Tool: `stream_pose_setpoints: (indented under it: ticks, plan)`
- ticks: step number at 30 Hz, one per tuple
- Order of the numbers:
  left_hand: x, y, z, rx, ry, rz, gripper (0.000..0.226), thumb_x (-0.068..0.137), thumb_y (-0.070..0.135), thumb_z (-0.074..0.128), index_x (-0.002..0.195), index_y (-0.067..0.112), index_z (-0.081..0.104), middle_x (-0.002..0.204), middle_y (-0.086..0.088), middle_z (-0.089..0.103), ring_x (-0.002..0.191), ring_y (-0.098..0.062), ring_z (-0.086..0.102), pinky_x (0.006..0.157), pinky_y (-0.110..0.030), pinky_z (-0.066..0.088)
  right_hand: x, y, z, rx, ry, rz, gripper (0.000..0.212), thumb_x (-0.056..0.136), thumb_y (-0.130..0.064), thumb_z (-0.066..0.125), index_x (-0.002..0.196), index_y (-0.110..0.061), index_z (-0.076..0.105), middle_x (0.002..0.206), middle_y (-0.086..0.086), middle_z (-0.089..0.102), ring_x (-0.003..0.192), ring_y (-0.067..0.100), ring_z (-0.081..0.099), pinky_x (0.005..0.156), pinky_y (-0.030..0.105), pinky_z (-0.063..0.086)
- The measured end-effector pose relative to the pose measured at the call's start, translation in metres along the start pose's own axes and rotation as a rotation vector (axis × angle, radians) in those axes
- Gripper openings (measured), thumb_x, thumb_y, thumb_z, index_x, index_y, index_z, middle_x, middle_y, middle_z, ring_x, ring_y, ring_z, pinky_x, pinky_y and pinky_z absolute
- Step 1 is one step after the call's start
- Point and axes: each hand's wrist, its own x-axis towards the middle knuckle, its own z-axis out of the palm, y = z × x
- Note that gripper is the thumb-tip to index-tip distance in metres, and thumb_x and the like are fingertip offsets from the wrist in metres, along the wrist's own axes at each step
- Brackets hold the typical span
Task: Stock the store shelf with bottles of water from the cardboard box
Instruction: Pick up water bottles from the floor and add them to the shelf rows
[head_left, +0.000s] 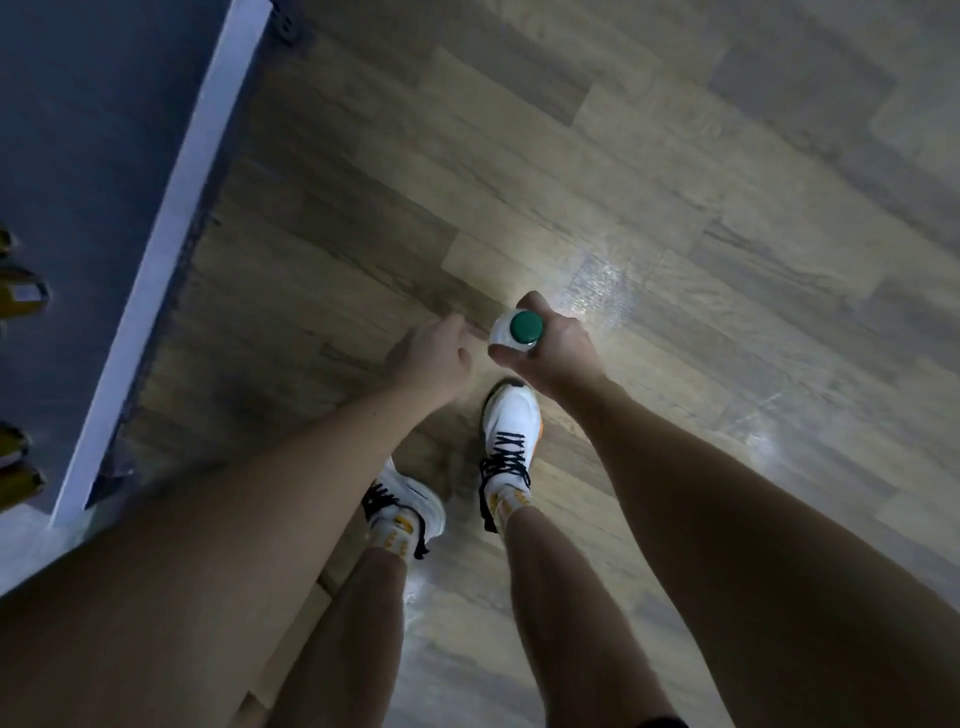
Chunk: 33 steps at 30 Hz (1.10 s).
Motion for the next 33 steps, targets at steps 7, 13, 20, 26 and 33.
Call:
stream_pose_setpoints:
  ticks: [7,13,20,26,33]
  plan:
    - [-0.104,0.009,-0.119,-0.035,0.009,-0.055,0.026,0.092,0.021,0.053,0.118,0.018,0.053,0.115,-0.010,0.065,0.103,-0.031,0.063,0.086,-0.048,0.055,-0.100,-0.118,-0.065,-0.034,-0.059,-0.104,0.045,0.076,-0.040,0.075,0.103,-0.020,0.046,0.084,0.005,0.063,0.075,0.029,0.060,0.061,0.033,0.046]
    - [-0.239,0.053,-0.269,-0.113,0.130,-0.025,0.015,0.092,0.021,0.055,0.107,0.019,0.055,0.109,-0.006,0.065,0.100,-0.026,0.061,0.092,-0.040,0.051,-0.223,-0.262,-0.169,-0.049,-0.092,-0.225,0.035,0.066,-0.041,0.073,0.087,-0.024,0.051,0.080,0.002,0.061,0.079,0.027,0.061,0.064,0.031,0.044]
    - [-0.396,0.089,-0.439,-0.162,0.404,0.057,0.014,0.090,0.013,0.059,0.102,0.006,0.059,0.097,-0.009,0.061,0.095,-0.027,0.060,0.079,-0.034,0.045,-0.353,-0.455,-0.276,-0.116,-0.108,-0.423,0.019,0.070,-0.030,0.078,0.076,-0.020,0.063,0.066,-0.001,0.062,0.050,0.016,0.059,0.042,0.027,0.051]
    - [-0.524,0.057,-0.534,-0.333,0.542,0.116,0.015,0.086,0.004,0.061,0.085,0.017,0.052,0.077,-0.005,0.060,0.051,-0.024,0.061,0.054,-0.027,0.048,-0.460,-0.618,-0.305,-0.288,-0.034,-0.663,0.017,0.066,-0.029,0.074,0.072,-0.013,0.069,0.055,0.001,0.059,0.048,0.019,0.053,0.043,0.025,0.044]
    - [-0.641,0.014,-0.615,-0.585,0.694,0.287,0.051,0.078,0.004,0.078,0.120,0.010,0.050,0.101,-0.015,0.065,0.050,-0.011,0.057,0.041,-0.022,0.037,-0.548,-0.753,-0.291,-0.286,0.049,-0.910,0.059,0.043,-0.048,0.071,0.082,-0.004,0.070,0.064,0.006,0.061,0.052,0.021,0.056,0.049,0.030,0.045]
